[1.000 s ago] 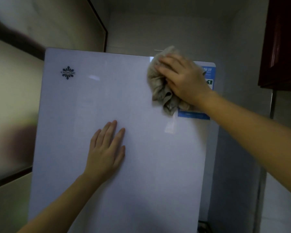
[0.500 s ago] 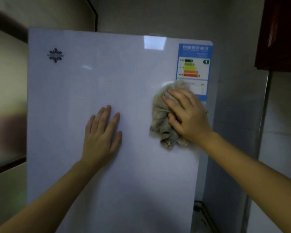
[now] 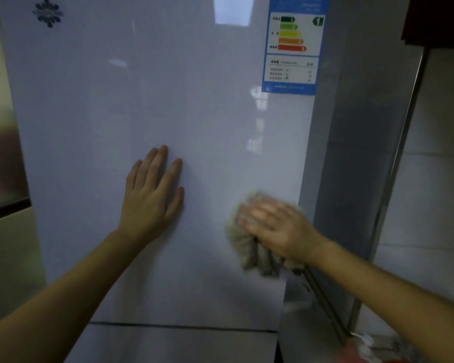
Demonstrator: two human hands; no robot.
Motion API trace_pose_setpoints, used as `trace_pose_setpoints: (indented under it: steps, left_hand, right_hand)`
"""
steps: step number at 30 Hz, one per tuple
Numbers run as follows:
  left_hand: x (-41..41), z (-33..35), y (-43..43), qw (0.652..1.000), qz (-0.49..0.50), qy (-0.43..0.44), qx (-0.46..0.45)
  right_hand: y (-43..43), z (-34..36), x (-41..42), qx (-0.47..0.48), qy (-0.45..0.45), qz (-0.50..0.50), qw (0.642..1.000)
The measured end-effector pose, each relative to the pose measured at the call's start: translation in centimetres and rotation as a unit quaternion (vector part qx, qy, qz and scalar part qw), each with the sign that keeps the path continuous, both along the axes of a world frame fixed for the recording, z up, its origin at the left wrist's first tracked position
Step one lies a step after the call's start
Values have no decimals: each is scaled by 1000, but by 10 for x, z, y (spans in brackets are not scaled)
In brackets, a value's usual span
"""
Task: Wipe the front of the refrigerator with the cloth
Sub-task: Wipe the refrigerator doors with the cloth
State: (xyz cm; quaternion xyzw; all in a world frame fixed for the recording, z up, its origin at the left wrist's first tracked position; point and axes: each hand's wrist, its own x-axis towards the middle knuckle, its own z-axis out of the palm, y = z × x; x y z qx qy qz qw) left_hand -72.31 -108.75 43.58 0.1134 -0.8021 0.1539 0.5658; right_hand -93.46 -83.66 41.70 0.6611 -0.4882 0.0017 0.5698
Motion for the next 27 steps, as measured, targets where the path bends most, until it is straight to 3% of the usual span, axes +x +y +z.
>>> trace_pose_setpoints:
  steps: [5,10,14,17,22,27]
  left_hand:
    - [-4,-6,-1,1000,0,11,7]
    - [4,-21,-17,999,0,42,0]
    - [17,-44,-38,999,14,29,18]
    - [24,-63,-47,1000,17,24,10]
    - [26,-80,-51,1000,11,8,21]
    - [30,-81,-50,999,-9,-12,32]
  right_hand:
    - [-8,99,0,-146,-99,-1,984]
    - [-29,96,14,-184,-167,13,968]
    - [-51,32,24,-93,-118,35,988]
    - [-59,-42,27,28,-78,58,995]
    - [-49,-156,27,234,-8,75,969]
    - [-43,-195,26,258,-9,45,965]
